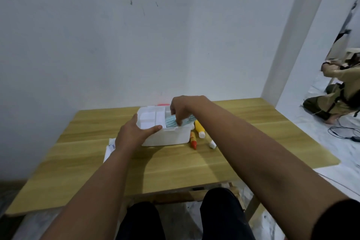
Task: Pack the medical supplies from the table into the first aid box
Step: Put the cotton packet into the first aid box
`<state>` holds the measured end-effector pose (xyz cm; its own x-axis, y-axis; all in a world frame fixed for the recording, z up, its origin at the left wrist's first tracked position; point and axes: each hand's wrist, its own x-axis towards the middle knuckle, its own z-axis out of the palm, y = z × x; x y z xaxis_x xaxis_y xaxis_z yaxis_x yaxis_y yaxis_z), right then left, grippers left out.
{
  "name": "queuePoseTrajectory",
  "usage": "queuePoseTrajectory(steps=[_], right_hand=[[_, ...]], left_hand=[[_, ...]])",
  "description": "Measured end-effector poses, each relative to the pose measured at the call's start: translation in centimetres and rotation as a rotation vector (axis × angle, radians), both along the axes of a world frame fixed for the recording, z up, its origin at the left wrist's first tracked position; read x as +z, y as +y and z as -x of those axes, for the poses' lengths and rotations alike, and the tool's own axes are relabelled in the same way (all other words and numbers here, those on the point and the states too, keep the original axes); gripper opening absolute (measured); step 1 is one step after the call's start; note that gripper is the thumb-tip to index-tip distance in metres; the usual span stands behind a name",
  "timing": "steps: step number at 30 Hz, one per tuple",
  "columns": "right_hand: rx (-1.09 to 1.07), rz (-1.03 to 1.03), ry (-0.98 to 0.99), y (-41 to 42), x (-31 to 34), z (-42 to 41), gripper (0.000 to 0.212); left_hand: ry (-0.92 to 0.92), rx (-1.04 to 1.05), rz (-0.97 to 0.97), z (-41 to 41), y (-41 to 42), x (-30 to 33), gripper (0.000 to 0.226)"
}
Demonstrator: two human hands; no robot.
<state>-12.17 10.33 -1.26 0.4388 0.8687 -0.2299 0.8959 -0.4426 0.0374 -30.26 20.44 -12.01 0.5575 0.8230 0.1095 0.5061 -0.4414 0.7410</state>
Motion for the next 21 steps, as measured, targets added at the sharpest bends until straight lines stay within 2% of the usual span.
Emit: queuePoseTrajectory(steps=[4, 12, 15, 21], right_hand=[[0.004, 0.044, -0.034, 1.3, -0.5, 0.4, 0.050], [0.037, 0.097, -0.043, 1.3, -0.2, 0.9, 0.052], [0.051, 0.082, -0.072, 1.7, -1.5, 1.3, 0.049], [-0.048, -0.079, 0.149, 1.5, -2.6, 0.7, 0.040]], left_hand=[[0.012, -0.003, -0.013, 0.1, -0.1, 0.2, 0.140], [-0.002, 0.007, -0.022, 0.0, -0.7, 0.4, 0.119], [0.007, 0.013, -0.026, 0.0, -0.6, 0.2, 0.126], [0.015, 0.039, -0.017, -0.1, -0.7, 0.5, 0.127]])
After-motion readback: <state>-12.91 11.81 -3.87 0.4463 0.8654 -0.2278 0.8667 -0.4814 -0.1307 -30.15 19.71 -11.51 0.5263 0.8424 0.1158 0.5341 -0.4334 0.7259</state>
